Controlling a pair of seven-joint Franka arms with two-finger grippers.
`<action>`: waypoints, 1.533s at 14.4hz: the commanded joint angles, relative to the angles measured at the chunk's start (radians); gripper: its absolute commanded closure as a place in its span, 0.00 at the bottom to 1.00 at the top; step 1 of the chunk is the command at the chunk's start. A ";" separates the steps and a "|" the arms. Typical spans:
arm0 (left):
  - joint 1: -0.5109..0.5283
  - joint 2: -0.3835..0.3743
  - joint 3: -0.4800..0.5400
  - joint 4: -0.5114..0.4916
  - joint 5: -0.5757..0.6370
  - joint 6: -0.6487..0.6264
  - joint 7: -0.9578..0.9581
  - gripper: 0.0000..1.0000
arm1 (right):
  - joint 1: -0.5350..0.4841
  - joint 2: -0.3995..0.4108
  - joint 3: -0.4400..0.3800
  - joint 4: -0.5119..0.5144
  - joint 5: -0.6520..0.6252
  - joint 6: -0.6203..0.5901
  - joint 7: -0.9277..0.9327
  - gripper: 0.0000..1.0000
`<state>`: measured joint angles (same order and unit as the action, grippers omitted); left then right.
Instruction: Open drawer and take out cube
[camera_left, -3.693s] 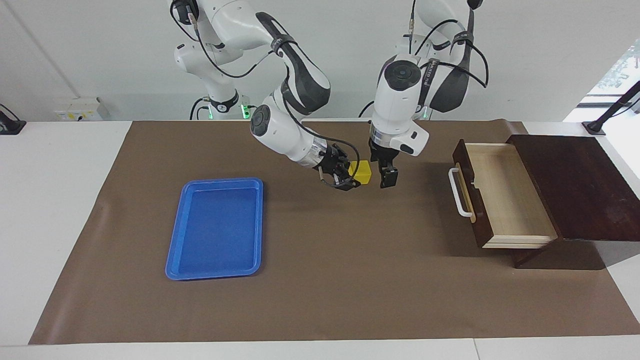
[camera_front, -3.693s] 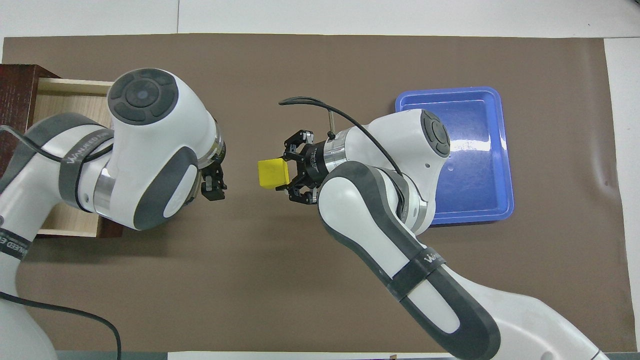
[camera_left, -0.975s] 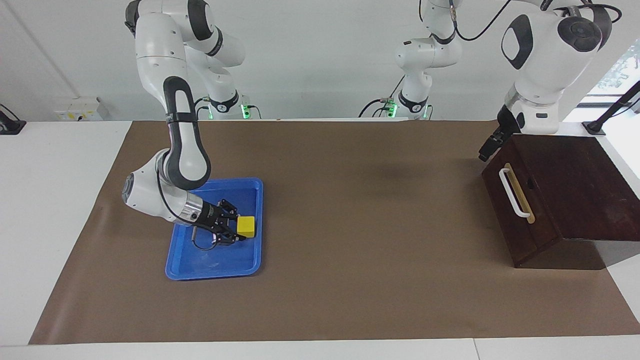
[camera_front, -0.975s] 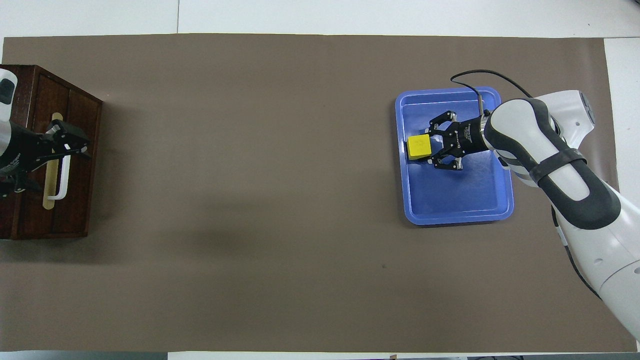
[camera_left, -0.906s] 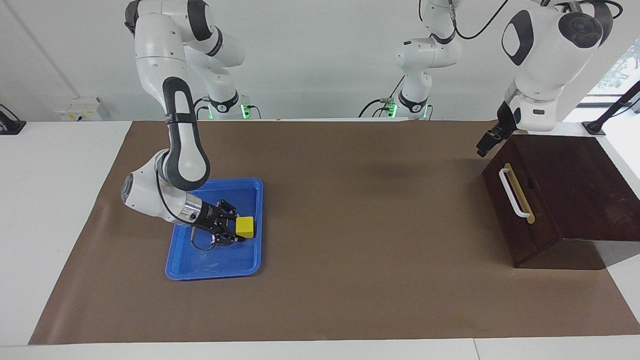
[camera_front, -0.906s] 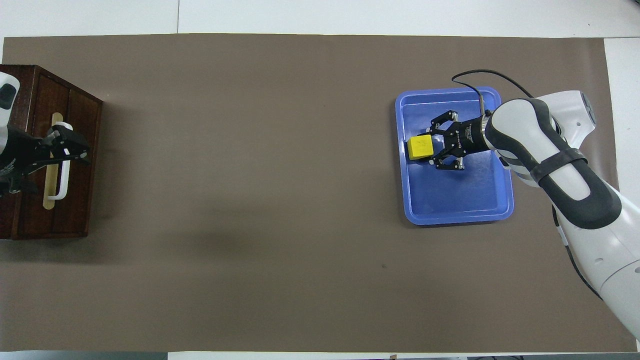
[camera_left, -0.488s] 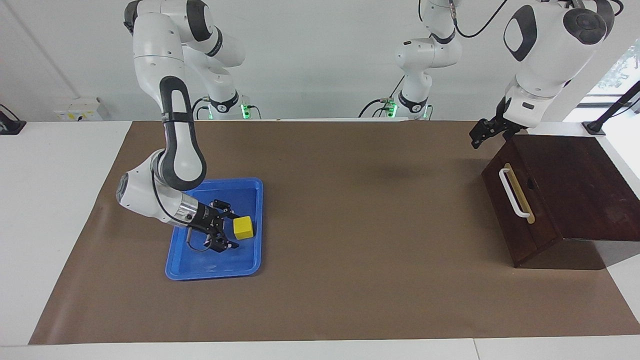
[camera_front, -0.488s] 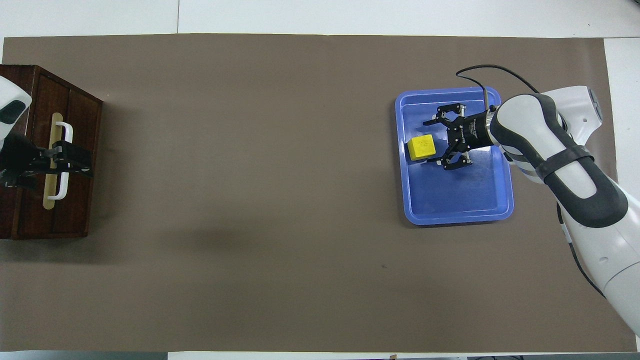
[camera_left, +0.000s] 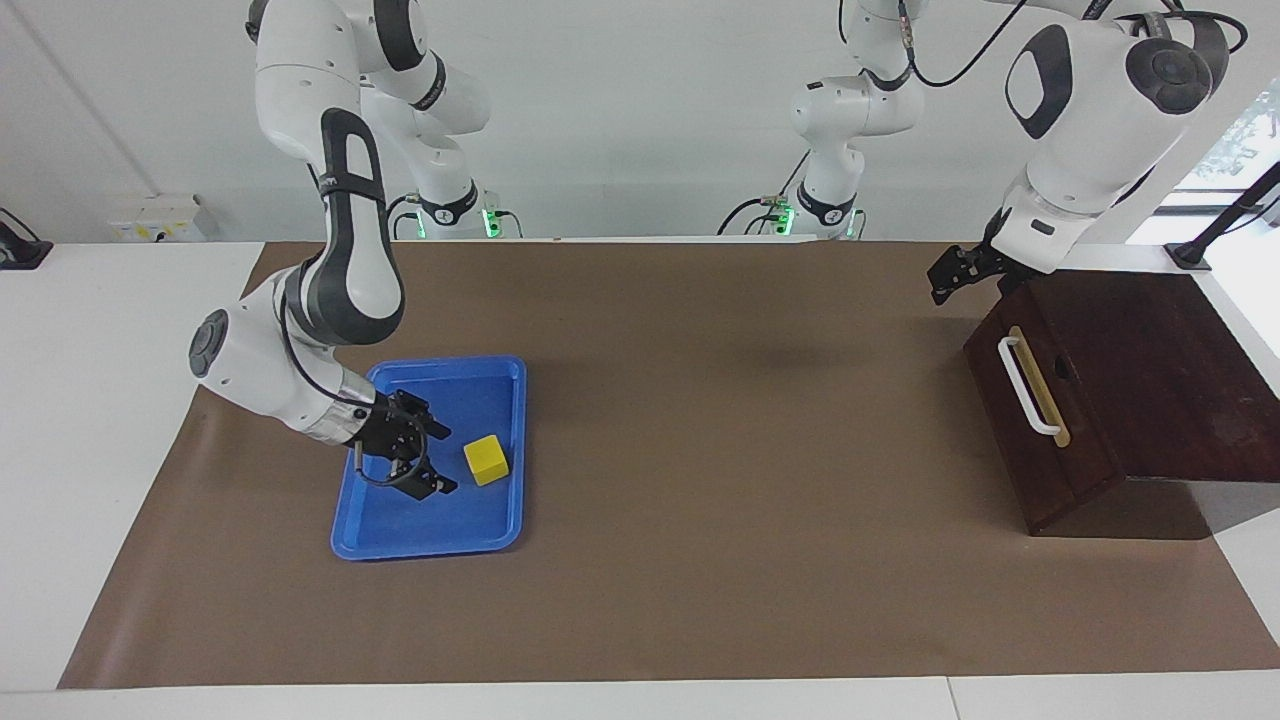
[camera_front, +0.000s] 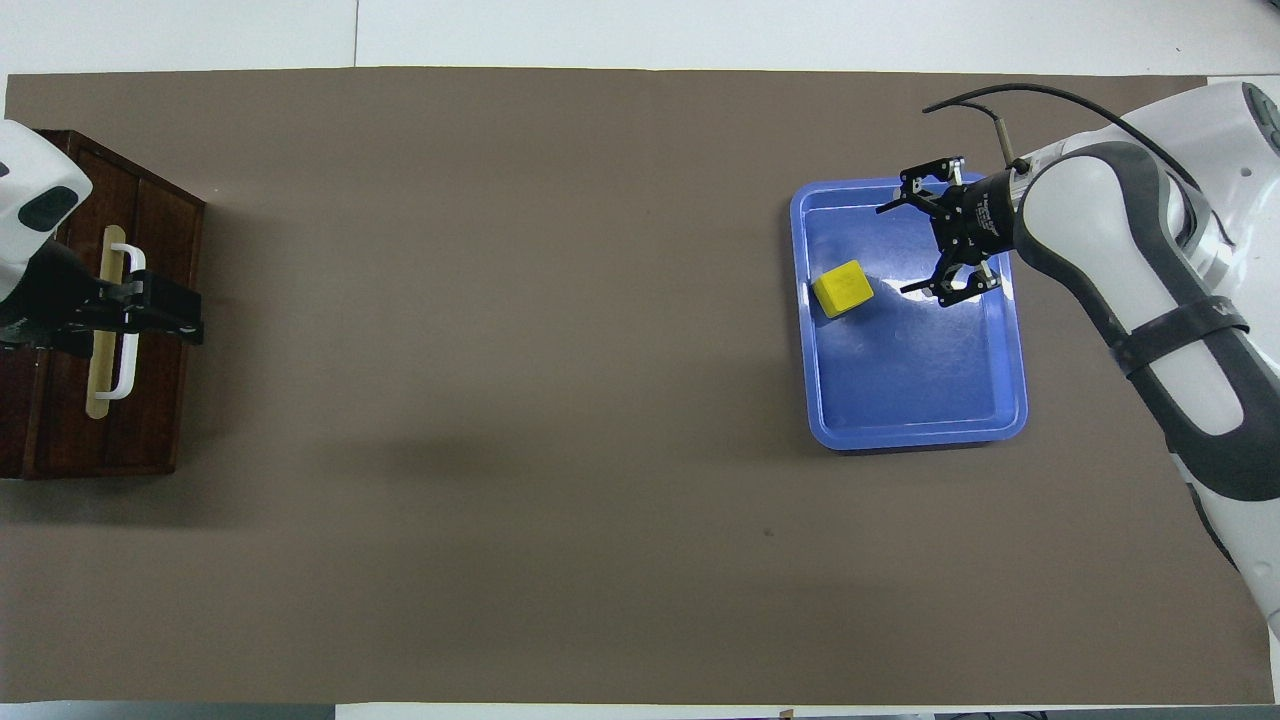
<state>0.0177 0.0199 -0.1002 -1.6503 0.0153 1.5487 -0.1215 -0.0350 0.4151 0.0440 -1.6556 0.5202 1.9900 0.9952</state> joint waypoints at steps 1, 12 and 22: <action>0.007 -0.018 0.008 0.006 -0.017 0.004 0.026 0.00 | -0.006 -0.093 0.004 -0.013 -0.061 -0.072 -0.041 0.00; 0.001 -0.018 0.008 0.009 -0.027 0.036 0.023 0.00 | -0.022 -0.404 0.004 -0.013 -0.439 -0.361 -0.781 0.00; 0.004 -0.031 0.008 0.007 -0.034 0.027 0.022 0.00 | -0.072 -0.484 0.034 -0.030 -0.522 -0.436 -1.053 0.00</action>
<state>0.0186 0.0015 -0.0976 -1.6428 -0.0020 1.5778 -0.1144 -0.0762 -0.0744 0.0586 -1.6609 0.0138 1.5347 -0.0266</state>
